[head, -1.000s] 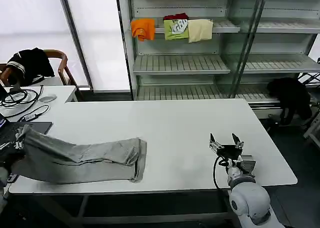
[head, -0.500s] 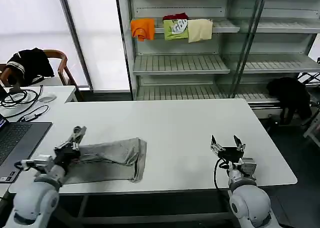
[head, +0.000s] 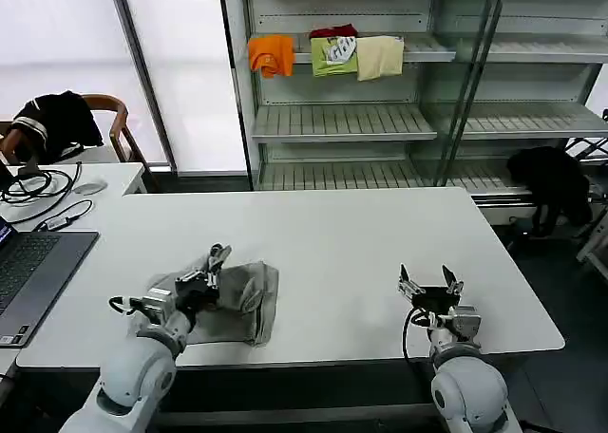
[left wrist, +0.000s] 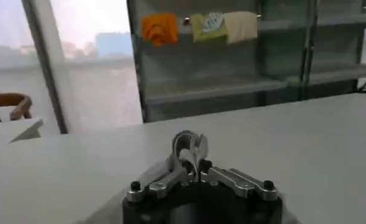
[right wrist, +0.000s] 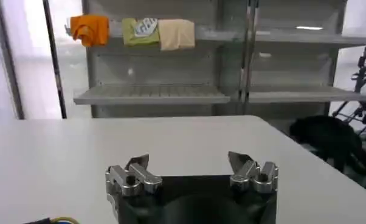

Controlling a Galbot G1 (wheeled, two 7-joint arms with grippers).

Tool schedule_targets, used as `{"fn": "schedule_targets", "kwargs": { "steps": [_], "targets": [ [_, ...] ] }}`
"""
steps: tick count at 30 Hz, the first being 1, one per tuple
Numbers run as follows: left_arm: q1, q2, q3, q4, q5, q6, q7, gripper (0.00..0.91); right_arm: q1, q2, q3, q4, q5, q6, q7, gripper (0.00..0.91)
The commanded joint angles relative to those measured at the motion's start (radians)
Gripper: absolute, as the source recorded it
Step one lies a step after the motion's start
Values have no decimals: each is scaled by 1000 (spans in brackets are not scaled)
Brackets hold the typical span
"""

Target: Fold and organize the clothes.

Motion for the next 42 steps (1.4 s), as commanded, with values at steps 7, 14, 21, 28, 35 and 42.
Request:
{"fn": "schedule_targets", "kwargs": {
  "steps": [7,14,21,28,35,42],
  "targets": [
    [-26,-16,129,-42,19,29,-8,0,-3,6,-1,-12,-10,4,-5,907],
    [-13,-85,144,-23,38,28,-6,50,2,2,-9,-21,-16,4,-8,907],
    [-3,-144,155,-40,-155,-23,-75,907,18,-11,-27,-15,-17,2,-28,907],
    [15,-202,139,-141,-269,-51,-157,907,92,-4,-75,-7,75,-44,-43,907],
    [38,-182,14,-153,-253,-53,-178,907,147,-7,-161,4,131,-79,-46,907],
    [84,-84,-177,-154,-313,-16,-213,907,265,-16,-337,18,167,-113,-33,907]
  ]
}}
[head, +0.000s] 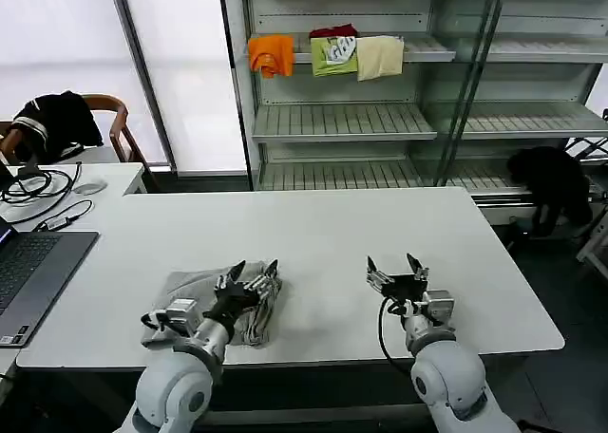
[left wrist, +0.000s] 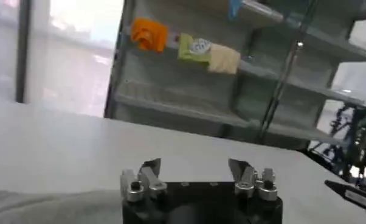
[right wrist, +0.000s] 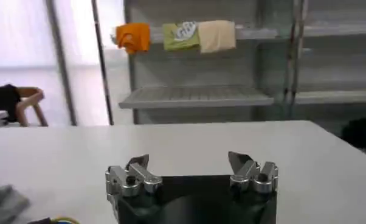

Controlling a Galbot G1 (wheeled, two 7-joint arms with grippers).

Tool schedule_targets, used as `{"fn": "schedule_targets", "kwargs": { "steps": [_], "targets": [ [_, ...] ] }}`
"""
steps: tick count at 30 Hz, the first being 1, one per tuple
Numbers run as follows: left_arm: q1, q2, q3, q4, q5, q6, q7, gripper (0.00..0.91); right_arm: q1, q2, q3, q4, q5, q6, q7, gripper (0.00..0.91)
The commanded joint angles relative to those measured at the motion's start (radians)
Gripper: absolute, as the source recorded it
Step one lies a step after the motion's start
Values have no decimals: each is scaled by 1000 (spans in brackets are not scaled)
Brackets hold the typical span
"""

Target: Fold and organize the clothes.

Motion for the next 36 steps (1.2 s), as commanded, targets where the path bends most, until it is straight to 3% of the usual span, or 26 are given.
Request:
{"fn": "schedule_targets", "kwargs": {
  "steps": [1,4,11,20,36],
  "targets": [
    [60,81,-267,-42,-123,36,-71,907,143,-9,-201,7,77,-42,10,907],
    [111,103,-342,-59,-135,58,-67,907,199,-21,-258,5,141,-44,33,907],
    [177,108,-452,-29,-135,57,-46,907,192,-25,-287,-25,111,-42,51,907],
    [150,98,-428,38,-122,51,-10,907,153,-13,-209,-10,99,-41,44,907],
    [135,58,-349,134,-49,36,55,907,112,-35,-163,1,98,-40,38,907]
  ]
}}
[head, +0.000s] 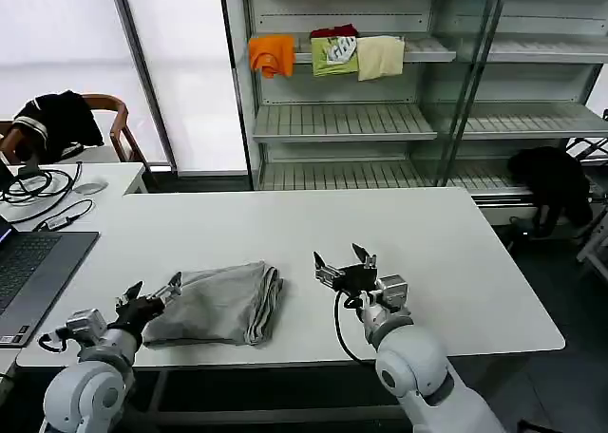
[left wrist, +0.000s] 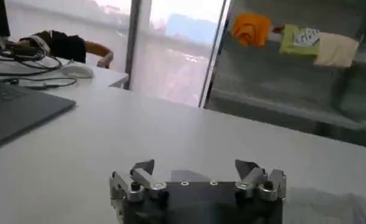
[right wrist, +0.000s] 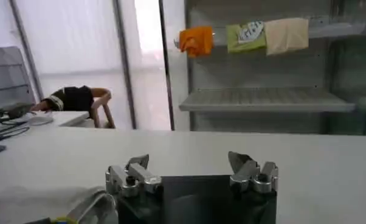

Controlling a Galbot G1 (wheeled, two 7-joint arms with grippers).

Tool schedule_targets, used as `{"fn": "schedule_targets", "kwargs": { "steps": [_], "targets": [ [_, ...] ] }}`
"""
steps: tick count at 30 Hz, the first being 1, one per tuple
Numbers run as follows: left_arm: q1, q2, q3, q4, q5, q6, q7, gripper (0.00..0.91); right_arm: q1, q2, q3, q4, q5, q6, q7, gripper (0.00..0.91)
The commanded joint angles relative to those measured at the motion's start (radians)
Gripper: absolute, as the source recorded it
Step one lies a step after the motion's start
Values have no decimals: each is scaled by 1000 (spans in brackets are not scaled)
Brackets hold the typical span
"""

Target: Fold and organize the clothes.

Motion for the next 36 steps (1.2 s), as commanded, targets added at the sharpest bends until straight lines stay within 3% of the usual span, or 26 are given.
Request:
{"fn": "schedule_targets", "kwargs": {
  "steps": [1,15,17,19,20,23,24,27,36],
  "targets": [
    [9,-14,15,54,27,-3,31,907,-13,-6,11,3,4,-2,0,907],
    [-2,-8,32,106,33,-10,58,907,-39,-18,27,-8,5,1,-9,907],
    [-1,-8,32,113,32,-14,66,836,-38,-18,28,-8,5,1,-10,907],
    [1,-8,33,117,32,-14,70,826,-37,-18,30,-8,5,1,-10,907],
    [1,-9,33,120,32,-16,72,746,-37,-17,30,-8,5,1,-10,907],
    [4,-8,35,122,31,-19,82,393,-39,-16,32,-8,5,1,-10,907],
    [5,-7,36,122,31,-20,84,81,-39,-16,32,-9,5,1,-9,907],
    [6,-8,41,123,32,-31,89,20,-38,-14,33,-12,4,2,-9,907],
    [6,-13,42,138,40,-65,104,10,-36,-17,43,-5,6,2,-9,907]
  ]
}}
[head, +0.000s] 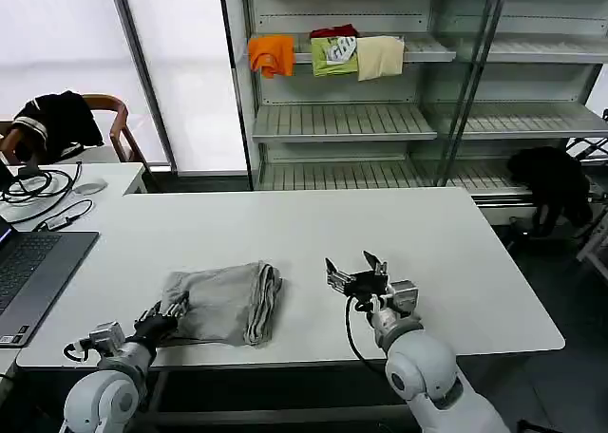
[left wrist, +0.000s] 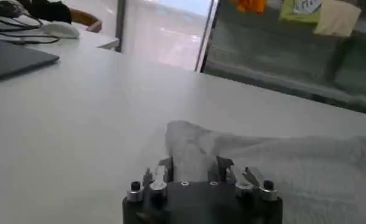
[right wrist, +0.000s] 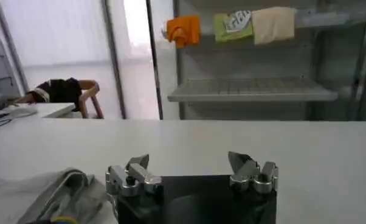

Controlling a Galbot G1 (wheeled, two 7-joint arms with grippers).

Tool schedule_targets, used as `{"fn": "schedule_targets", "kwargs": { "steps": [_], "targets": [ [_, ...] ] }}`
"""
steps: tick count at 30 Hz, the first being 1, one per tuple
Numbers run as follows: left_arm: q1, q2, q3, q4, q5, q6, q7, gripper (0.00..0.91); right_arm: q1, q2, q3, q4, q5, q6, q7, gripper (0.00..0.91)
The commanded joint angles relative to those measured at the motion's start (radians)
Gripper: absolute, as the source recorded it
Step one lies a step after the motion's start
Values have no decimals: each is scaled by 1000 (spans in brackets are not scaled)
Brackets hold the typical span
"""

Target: Fold and organize the clothes.

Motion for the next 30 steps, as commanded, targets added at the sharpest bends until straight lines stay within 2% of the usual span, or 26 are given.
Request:
{"fn": "schedule_targets", "kwargs": {
  "steps": [1,7,12,22,30],
  "targets": [
    [3,-4,-1,13,11,-27,13,20,1,-2,3,2,2,1,-1,907],
    [2,0,-17,18,17,-38,15,10,13,-1,5,1,8,1,5,907],
    [6,21,-86,15,21,-44,27,10,22,-1,5,-1,15,2,6,907],
    [27,267,-358,19,6,-34,63,10,48,17,1,-6,19,-2,10,907],
    [-24,374,-447,47,30,-25,69,10,22,16,16,2,24,4,10,907]
  ]
}}
